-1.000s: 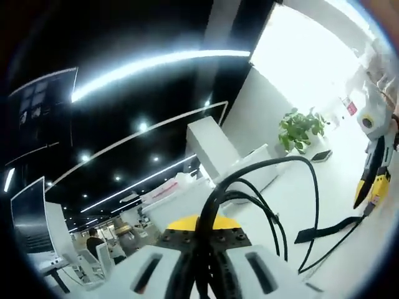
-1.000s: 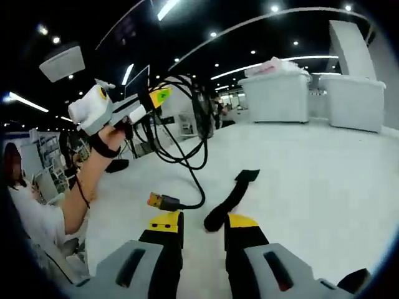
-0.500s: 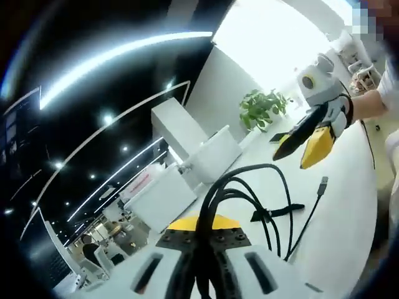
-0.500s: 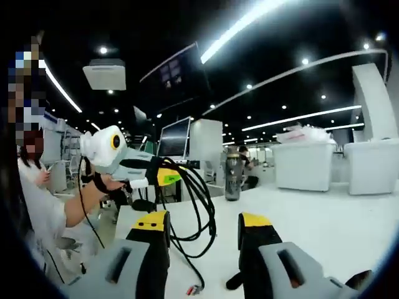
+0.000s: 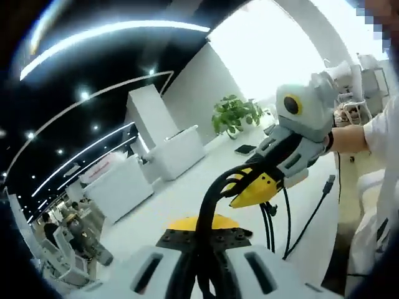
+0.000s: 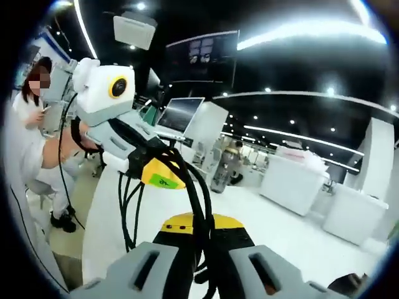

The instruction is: Coil the Type-C to USB data cable on the desktop and secure it with Velcro straps.

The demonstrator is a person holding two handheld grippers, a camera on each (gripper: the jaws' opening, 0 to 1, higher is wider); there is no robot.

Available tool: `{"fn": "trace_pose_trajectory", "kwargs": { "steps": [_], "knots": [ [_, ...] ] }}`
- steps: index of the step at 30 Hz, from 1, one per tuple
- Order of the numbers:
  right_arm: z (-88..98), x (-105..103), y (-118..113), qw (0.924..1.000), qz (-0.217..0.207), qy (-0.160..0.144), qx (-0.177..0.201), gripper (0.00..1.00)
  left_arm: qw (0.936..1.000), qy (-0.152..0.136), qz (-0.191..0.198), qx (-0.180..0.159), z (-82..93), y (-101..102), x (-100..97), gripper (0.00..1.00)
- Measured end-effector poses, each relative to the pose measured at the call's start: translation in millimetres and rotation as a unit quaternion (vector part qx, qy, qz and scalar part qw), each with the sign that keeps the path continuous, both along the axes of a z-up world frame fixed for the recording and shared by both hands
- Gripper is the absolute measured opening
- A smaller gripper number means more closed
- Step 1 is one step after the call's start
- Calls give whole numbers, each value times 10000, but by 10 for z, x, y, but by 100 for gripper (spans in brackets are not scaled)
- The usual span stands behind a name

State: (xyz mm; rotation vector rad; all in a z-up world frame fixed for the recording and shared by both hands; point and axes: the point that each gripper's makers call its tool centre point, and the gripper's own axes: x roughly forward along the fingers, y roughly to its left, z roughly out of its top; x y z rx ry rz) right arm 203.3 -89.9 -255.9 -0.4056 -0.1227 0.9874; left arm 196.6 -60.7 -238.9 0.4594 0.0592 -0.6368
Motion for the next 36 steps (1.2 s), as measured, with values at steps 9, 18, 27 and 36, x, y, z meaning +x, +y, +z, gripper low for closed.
{"fn": "trace_pose_trajectory", "kwargs": {
  "steps": [9, 18, 27, 36],
  "knots": [
    [-464, 517, -271, 9971, -181, 655, -338, 12, 9985, 459, 90, -298, -501, -173, 527, 6],
    [-439, 701, -154, 9963, 377, 638, -426, 23, 9910, 1325, 66, 161, -1135, -136, 791, 6],
    [-916, 816, 56, 9829, 723, 507, -1619, 19, 9883, 1217, -44, 921, -1390, -254, 821, 7],
    [-1083, 836, 87, 9793, 784, 693, -1731, 9, 9967, 343, -497, 541, -1182, -182, 887, 18]
  ]
}}
